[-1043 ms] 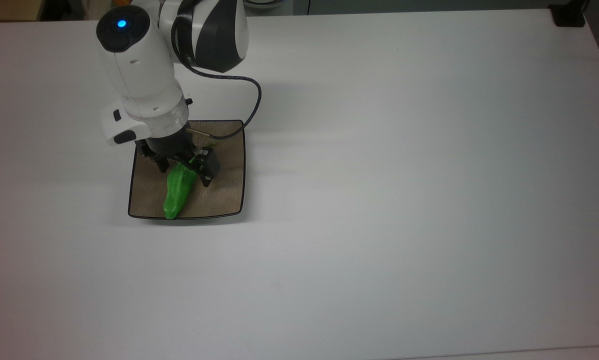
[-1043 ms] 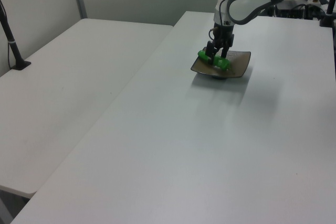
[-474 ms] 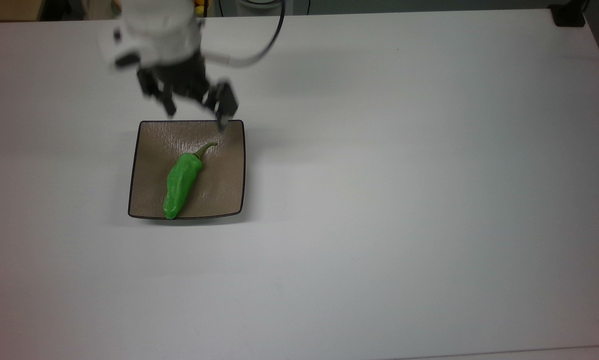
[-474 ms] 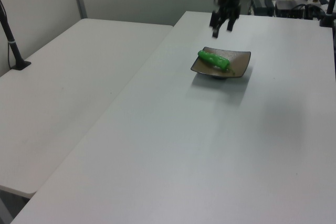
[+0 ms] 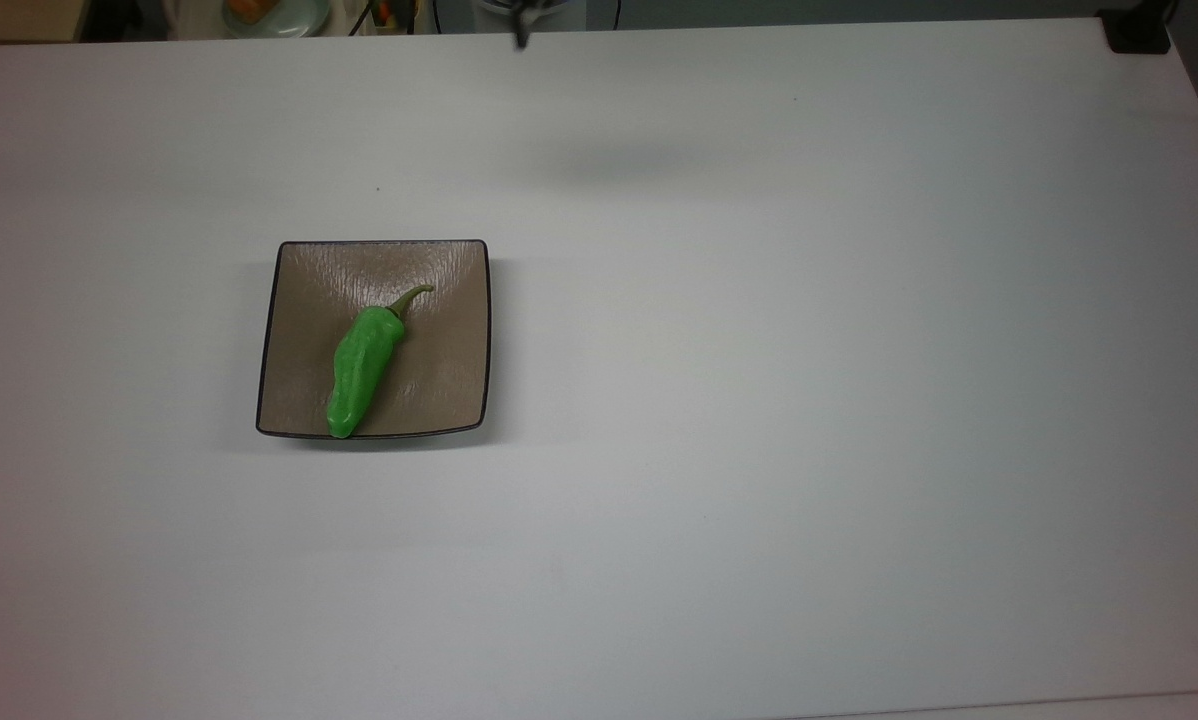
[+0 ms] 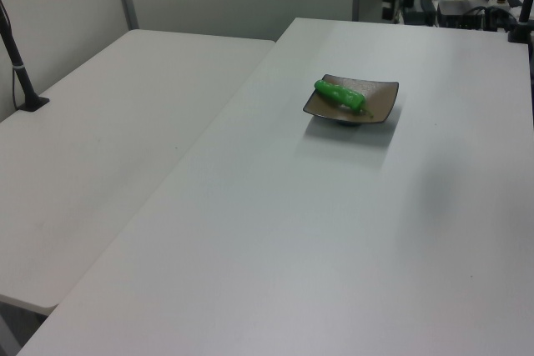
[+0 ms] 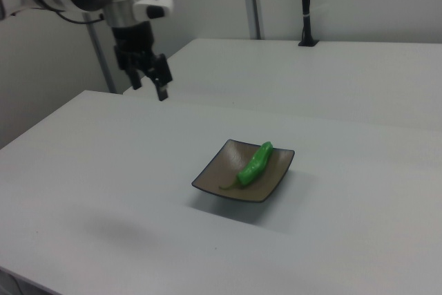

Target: Chili peppers are placed on a ceramic plate

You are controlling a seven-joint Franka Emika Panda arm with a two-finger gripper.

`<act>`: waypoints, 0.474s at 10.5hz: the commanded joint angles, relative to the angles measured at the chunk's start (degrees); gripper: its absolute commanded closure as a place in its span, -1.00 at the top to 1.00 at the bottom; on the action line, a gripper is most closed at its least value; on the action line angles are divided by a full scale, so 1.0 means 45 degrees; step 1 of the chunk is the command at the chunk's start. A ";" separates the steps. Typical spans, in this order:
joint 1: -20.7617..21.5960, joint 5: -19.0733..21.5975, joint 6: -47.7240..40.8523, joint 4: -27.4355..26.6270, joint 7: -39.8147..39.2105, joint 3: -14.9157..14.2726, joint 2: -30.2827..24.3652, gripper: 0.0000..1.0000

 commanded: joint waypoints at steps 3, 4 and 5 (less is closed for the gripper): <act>0.2713 -0.0013 0.0247 -0.0756 -0.3376 -0.1552 -0.0267 1.00; 0.2833 0.0045 0.0868 -0.0776 -0.3560 -0.1652 -0.0112 1.00; 0.2834 0.0123 0.1647 -0.0795 -0.3484 -0.1653 0.0102 1.00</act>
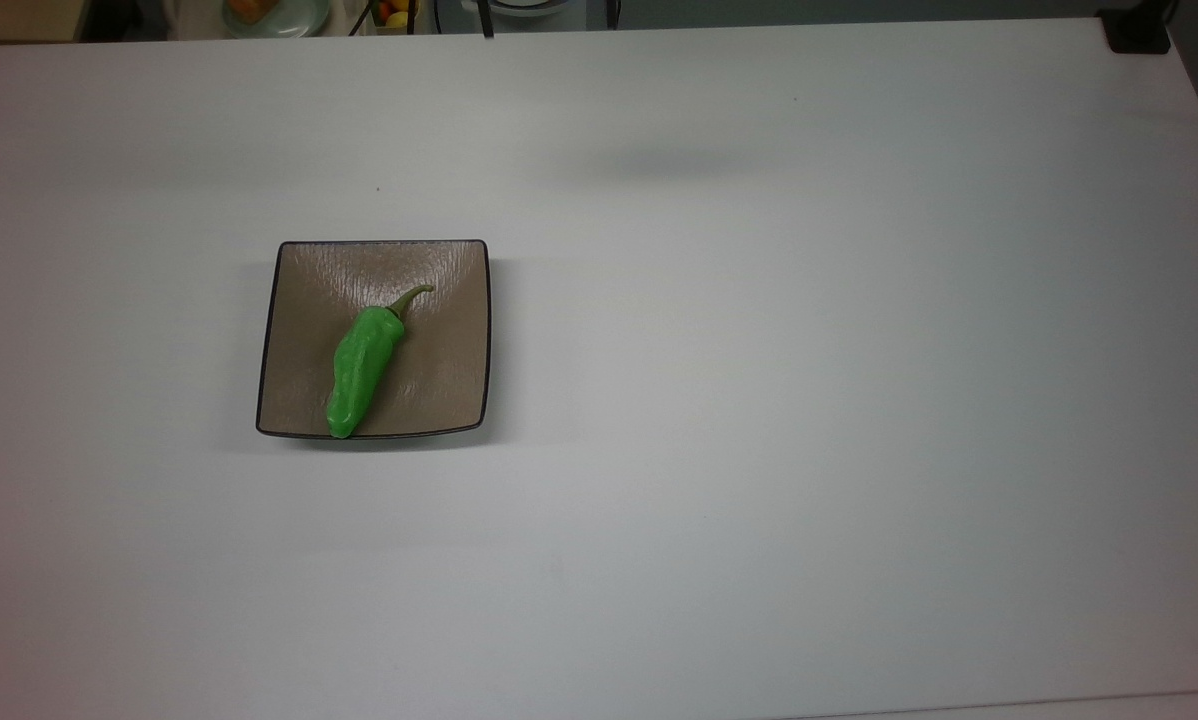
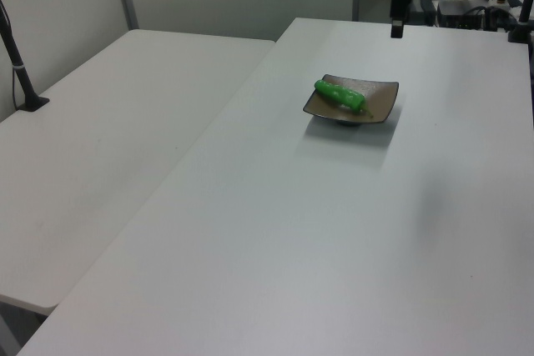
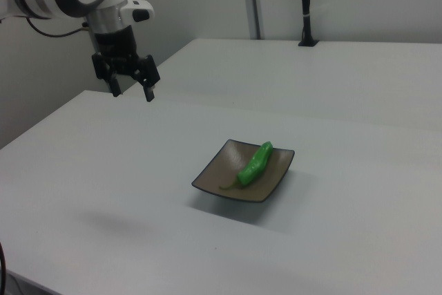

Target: Chili peppers are placed on a ceramic plate

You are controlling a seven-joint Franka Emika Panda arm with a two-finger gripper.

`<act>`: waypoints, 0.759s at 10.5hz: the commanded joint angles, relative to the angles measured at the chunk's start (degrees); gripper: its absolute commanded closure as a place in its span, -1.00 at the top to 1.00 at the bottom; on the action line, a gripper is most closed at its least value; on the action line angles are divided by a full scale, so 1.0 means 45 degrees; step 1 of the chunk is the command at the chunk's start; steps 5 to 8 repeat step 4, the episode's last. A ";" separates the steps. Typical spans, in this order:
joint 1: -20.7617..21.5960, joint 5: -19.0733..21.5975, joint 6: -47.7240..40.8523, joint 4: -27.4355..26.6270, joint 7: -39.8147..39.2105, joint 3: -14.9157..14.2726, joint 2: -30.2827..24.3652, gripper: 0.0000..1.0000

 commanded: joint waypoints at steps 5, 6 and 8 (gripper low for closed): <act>0.0352 0.0166 0.1577 -0.0389 -0.0649 -0.0413 0.0311 1.00; 0.0352 0.0166 0.1577 -0.0389 -0.0649 -0.0413 0.0311 1.00; 0.0352 0.0166 0.1577 -0.0389 -0.0649 -0.0413 0.0311 1.00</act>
